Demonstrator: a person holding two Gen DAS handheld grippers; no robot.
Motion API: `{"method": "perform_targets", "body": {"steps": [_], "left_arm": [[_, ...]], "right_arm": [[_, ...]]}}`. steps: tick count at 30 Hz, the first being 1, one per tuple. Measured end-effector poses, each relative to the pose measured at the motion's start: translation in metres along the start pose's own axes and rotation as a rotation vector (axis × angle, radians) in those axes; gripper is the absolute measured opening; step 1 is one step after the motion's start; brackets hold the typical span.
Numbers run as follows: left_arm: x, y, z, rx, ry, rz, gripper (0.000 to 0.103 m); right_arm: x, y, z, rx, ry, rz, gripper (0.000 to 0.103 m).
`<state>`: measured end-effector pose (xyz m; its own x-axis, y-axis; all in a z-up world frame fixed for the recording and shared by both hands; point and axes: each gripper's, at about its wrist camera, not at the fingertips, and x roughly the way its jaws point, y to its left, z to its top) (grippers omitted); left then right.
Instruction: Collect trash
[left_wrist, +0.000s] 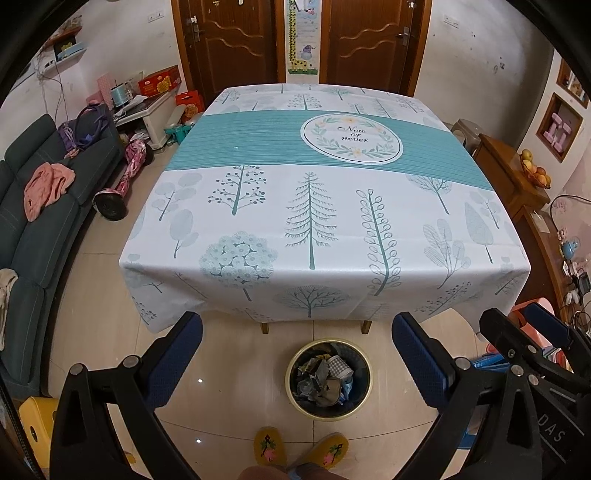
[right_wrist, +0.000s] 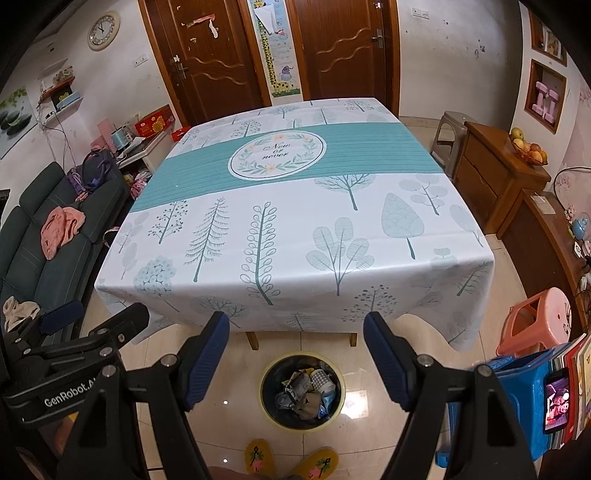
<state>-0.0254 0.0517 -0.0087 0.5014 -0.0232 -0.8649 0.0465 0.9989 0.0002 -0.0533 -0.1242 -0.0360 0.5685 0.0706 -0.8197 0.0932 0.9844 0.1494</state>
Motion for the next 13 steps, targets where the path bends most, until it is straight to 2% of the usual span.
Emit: {"method": "perform_targets", "body": {"steps": [13], "left_arm": [[-0.0020,-0.0040,-0.0027,-0.008,0.005,0.002,0.101]], "right_arm": [[-0.0007,-0.0005,-0.0002,0.001,0.001,0.001,0.076]]}}
